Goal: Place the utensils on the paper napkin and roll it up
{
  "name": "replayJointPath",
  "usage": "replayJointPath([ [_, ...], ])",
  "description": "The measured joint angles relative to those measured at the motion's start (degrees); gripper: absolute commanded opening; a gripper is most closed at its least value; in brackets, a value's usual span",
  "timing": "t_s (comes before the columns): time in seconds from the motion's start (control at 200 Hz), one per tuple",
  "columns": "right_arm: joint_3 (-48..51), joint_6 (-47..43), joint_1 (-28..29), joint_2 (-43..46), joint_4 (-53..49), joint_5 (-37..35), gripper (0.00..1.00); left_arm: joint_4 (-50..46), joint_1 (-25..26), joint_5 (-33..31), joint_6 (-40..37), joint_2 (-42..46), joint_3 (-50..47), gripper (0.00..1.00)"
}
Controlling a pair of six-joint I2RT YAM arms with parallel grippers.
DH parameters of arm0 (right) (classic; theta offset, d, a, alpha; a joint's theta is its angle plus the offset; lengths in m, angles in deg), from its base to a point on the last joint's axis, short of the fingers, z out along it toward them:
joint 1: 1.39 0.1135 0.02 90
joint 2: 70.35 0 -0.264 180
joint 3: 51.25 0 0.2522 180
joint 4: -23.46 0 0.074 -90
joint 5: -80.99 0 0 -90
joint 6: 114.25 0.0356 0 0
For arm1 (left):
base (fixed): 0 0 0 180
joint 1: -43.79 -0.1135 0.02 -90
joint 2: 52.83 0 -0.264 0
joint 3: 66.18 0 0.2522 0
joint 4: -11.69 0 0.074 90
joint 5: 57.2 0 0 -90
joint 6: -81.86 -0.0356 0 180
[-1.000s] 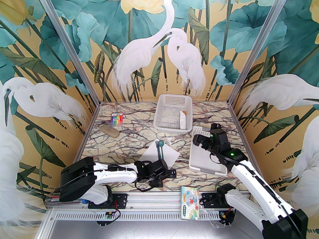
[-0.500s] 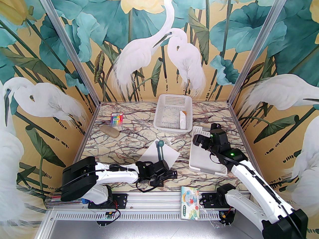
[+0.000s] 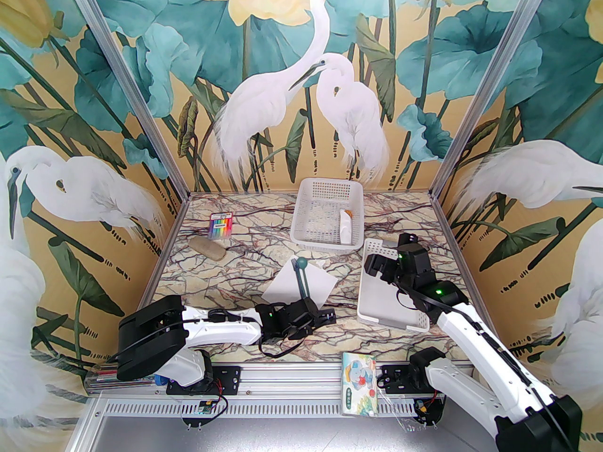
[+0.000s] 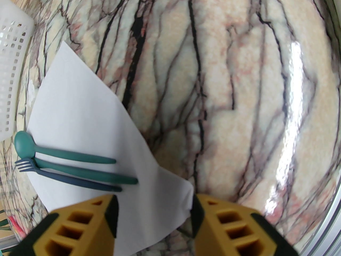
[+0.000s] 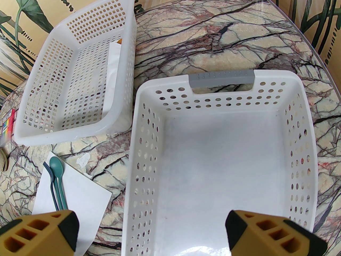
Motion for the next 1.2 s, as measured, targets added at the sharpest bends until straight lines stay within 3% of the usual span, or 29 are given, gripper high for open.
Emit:
replayJointPath([
  [0.575, -0.4, -0.1, 0.0, -1.4, -0.4, 1.5, 0.99, 1.2, -0.6, 0.2, 0.0, 1.1, -1.1, 0.01],
  [0.835, -2.6, -1.9, 0.0, -3.5, -1.2, 5.2, 0.99, 1.1, -2.4, 2.9, 1.1, 4.3, -1.3, 0.00],
  [1.2, -5.2, -5.3, 0.0, -7.8, -2.1, 13.2, 1.00, -2.1, -4.9, 12.7, 7.8, 7.6, -1.0, 0.00],
])
